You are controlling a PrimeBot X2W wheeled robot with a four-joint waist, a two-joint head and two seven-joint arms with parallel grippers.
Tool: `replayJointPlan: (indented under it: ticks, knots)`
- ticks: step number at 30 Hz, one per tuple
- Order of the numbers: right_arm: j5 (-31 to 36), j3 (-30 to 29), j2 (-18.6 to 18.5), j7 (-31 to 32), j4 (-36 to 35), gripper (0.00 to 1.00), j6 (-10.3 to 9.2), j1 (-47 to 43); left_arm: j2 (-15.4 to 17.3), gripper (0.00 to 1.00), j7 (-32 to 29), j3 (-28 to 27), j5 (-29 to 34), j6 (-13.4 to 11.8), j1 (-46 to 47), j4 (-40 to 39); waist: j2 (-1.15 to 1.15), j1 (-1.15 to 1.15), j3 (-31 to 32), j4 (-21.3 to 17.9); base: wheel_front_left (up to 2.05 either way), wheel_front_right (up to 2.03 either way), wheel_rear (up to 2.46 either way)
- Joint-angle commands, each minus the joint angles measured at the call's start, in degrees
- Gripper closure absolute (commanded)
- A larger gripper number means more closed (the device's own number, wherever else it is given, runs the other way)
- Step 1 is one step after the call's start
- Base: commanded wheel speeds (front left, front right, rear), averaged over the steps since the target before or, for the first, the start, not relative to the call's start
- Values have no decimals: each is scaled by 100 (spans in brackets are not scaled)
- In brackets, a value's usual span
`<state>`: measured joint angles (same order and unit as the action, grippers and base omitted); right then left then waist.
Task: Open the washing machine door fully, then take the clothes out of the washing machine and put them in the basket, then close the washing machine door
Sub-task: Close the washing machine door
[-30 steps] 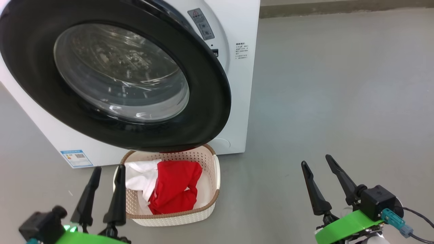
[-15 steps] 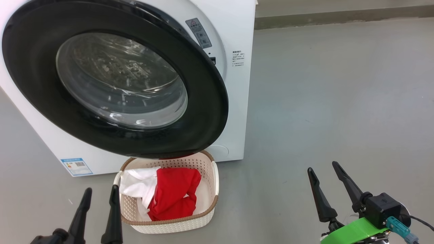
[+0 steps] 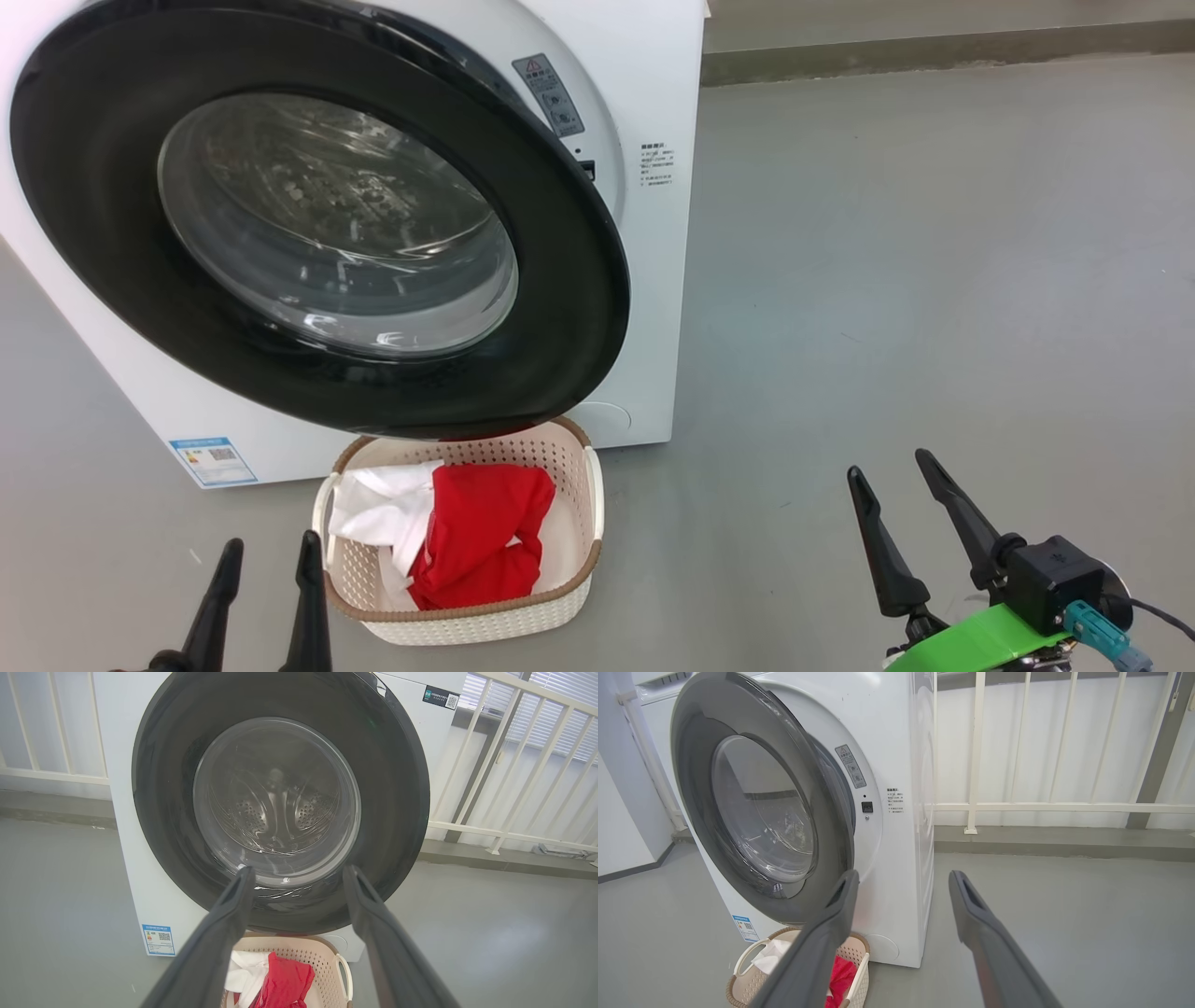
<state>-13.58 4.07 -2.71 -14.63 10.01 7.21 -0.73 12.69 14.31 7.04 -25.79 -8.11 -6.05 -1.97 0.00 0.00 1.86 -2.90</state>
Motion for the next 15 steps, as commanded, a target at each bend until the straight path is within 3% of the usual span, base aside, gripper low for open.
replayJointPlan:
  ticks: [1, 5, 6, 8, 15]
  knots:
    - [15, 91, -17, -37, -147, 0, 28, 98, 51, 0, 68, -189, 73, -53, 108, -139, 0, 0, -3, 10, 0, 0, 0]
    - [12, 108, -17, -37, -126, 2, 28, 88, 60, 0, 68, -115, 161, -47, 128, -161, 0, 0, -14, 48, 0, 0, 0]
    - [16, 124, -17, -37, -110, 56, 28, 91, 52, 0, 68, -94, 178, -50, 136, -173, 0, 0, -22, 63, 0, 0, 0]
    - [23, 157, -17, -37, -79, 100, 28, 108, 40, 0, 68, -55, 206, -50, 156, -193, 0, 0, -47, 103, 0, 0, 0]
    - [93, 207, -17, -37, 48, 100, 28, 282, -5, 0, 68, 67, 255, -24, 222, -209, 0, 0, -152, 317, 0, 0, 0]
